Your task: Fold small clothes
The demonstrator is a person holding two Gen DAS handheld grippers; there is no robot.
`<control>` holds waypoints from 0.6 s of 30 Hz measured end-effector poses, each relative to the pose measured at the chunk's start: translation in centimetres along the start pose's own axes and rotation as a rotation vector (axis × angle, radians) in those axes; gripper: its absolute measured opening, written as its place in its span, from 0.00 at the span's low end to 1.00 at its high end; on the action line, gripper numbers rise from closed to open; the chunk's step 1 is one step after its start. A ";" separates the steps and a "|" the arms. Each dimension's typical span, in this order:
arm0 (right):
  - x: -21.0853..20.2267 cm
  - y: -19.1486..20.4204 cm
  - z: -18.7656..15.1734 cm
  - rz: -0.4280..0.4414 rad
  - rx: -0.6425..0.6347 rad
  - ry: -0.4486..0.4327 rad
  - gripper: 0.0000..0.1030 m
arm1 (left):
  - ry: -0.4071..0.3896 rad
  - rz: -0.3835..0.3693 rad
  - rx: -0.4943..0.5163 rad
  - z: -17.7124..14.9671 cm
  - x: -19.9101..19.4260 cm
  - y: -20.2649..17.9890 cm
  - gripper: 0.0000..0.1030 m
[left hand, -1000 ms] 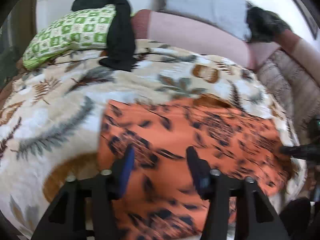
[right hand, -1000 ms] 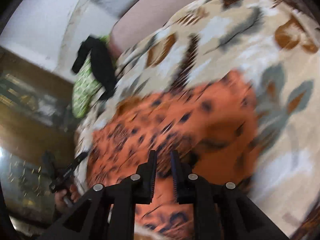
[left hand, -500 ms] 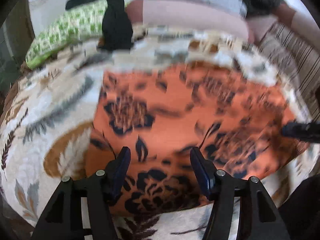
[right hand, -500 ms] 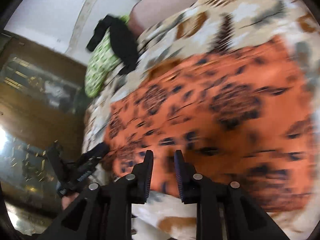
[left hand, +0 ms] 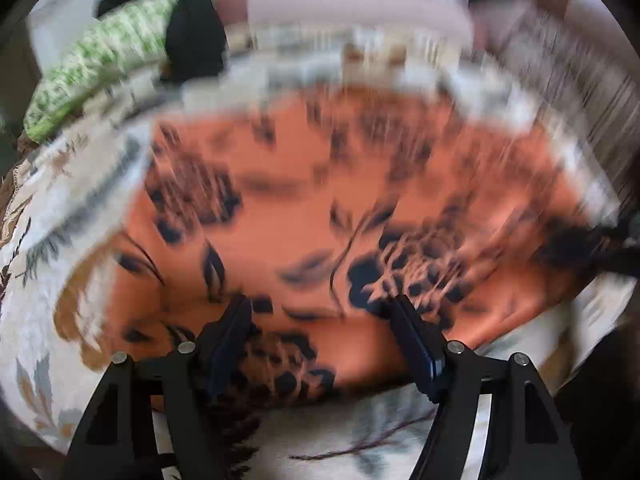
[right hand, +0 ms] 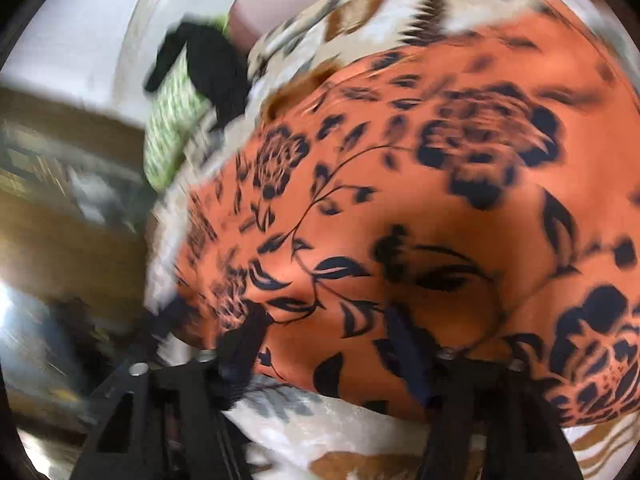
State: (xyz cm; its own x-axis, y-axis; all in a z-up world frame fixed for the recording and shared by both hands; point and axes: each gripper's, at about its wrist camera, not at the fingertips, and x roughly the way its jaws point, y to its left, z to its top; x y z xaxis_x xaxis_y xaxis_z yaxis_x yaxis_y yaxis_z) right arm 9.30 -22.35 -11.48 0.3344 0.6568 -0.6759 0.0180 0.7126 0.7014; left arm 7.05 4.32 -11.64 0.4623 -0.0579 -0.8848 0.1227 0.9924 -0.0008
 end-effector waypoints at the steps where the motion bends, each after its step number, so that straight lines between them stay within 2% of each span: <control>1: -2.2 0.0 -0.3 -0.035 -0.015 -0.064 0.60 | -0.030 0.007 -0.009 0.0 -0.3 0.0 0.72; 4: -7.1 -1.8 -1.4 -0.039 0.027 -0.161 0.60 | -0.047 -0.015 -0.054 1.0 -1.6 -0.1 0.72; 8: -12.5 -8.3 -5.2 -0.047 0.281 -0.260 0.60 | -0.142 -0.062 -0.073 2.4 -3.2 -1.1 0.72; 10: -12.8 -10.3 -6.1 -0.034 0.373 -0.271 0.60 | -0.151 -0.079 -0.089 2.7 -2.7 -1.9 0.72; 12: -12.2 -11.5 -6.3 -0.021 0.430 -0.284 0.60 | -0.127 -0.088 -0.089 2.8 -1.6 -2.8 0.72; 15: -11.9 -12.8 -5.5 0.016 0.465 -0.329 0.60 | -0.069 -0.057 -0.091 2.3 1.0 -3.5 0.72; 18: -11.9 -13.8 -4.4 0.041 0.465 -0.347 0.61 | -0.097 -0.003 -0.035 1.9 1.1 -4.3 0.73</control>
State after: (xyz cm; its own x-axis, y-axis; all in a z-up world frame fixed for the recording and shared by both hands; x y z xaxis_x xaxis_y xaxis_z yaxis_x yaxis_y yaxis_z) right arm 0.94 -38.90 -14.16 0.6315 0.5062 -0.5873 0.3840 0.4538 0.8041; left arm 8.71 -0.22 -11.71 0.5449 -0.0698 -0.8356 0.0943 0.9953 -0.0216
